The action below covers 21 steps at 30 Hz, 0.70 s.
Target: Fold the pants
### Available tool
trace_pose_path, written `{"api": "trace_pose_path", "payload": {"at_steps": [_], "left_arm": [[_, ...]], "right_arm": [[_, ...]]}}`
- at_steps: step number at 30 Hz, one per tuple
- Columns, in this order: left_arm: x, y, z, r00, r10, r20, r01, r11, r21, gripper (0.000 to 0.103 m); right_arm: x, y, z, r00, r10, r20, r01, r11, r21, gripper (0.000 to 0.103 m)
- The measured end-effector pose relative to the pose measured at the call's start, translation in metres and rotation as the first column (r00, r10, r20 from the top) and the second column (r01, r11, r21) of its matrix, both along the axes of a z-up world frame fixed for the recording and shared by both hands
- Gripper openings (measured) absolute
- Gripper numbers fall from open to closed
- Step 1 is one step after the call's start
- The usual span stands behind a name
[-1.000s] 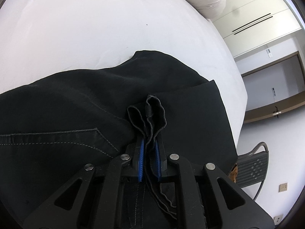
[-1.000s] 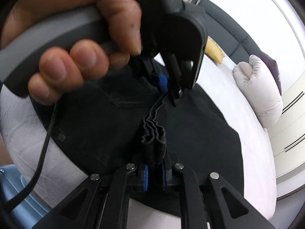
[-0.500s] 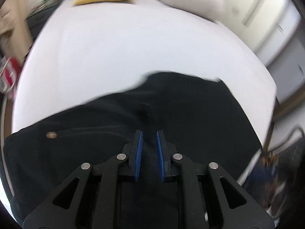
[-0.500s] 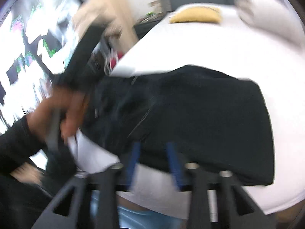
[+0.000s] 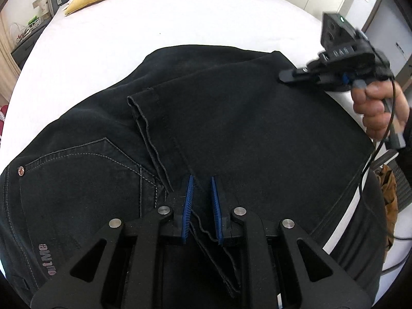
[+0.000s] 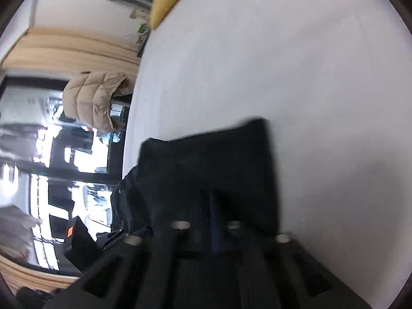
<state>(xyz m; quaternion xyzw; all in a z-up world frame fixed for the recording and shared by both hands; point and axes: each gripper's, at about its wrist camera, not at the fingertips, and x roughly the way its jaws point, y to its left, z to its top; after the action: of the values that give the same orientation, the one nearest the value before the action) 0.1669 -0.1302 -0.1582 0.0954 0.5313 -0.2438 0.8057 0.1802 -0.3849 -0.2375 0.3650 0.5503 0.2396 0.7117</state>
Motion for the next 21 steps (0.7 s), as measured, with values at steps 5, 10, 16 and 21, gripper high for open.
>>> {"api": "trace_pose_path", "payload": {"at_steps": [5,10,16,21], "left_arm": [[0.001,0.009,-0.002,1.0,0.005,0.003,-0.005,1.0,-0.013,0.014],[-0.001,0.016,-0.002,1.0,0.009,0.007,-0.009,1.0,-0.024,0.014],[-0.001,0.028,0.004,1.0,0.014,0.013,-0.013,0.999,-0.034,0.014],[-0.001,0.033,0.007,1.0,0.014,0.01,-0.013,0.999,-0.039,0.014]], "right_arm": [[-0.053,0.003,0.009,0.999,0.035,0.039,-0.035,0.999,-0.002,0.002],[-0.129,0.018,0.017,0.995,0.081,0.062,-0.08,0.997,-0.022,0.005],[-0.159,0.012,0.064,0.99,0.081,0.112,-0.072,0.993,-0.09,0.019],[-0.098,0.017,0.095,0.972,0.04,0.231,-0.043,0.999,0.007,0.039]]}}
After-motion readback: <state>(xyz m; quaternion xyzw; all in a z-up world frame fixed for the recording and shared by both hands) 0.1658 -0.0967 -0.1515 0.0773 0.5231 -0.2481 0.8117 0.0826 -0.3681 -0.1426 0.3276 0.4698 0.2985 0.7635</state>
